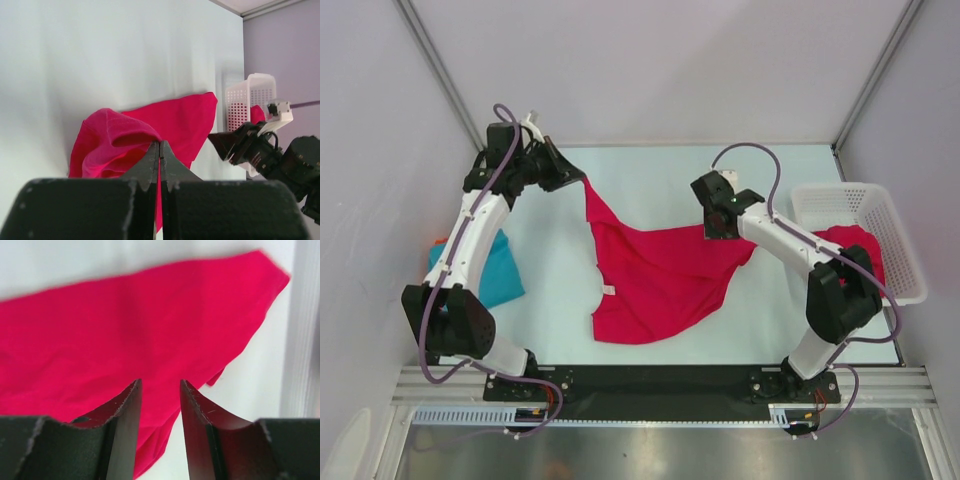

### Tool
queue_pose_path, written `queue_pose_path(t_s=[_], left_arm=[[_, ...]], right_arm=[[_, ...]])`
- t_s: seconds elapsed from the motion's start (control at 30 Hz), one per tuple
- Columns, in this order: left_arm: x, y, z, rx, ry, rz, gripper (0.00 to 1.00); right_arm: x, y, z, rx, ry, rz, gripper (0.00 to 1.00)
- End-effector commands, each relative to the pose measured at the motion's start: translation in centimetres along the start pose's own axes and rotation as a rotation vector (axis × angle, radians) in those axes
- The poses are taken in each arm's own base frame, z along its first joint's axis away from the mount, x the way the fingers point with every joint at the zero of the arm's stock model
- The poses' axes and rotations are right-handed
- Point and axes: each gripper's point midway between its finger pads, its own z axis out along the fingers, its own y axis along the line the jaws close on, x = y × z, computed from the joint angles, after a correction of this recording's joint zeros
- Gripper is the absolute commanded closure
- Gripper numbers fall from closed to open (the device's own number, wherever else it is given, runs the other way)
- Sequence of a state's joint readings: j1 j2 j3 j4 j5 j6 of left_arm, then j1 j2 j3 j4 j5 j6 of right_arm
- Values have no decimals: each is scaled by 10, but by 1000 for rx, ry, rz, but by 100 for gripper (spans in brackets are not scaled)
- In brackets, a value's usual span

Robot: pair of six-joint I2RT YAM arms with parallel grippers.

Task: Fold and stack the t-shirts
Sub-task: Flatten out the tshirt

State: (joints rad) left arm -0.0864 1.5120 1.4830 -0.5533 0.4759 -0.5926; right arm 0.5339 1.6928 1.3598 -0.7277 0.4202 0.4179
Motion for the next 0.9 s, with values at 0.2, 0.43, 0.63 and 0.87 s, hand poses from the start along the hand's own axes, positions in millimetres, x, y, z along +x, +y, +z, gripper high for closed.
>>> queue_pose_path(t_s=[0.2,0.43,0.63,0.87], left_arm=[[-5,-26,-32,91,-73,73,100],[-5,-32,-41,110,-82,81,100],[-8,-39,-51,127,-101,91,100],[-7,-39,-55,139,-100,92,100]], right_arm=[[62,0,-17,-28,55,22,59],[76,4,-5,-25,80,14,60],[88,11,16,-17,116,-5,61],[103,13,29,9,153,-33,65]])
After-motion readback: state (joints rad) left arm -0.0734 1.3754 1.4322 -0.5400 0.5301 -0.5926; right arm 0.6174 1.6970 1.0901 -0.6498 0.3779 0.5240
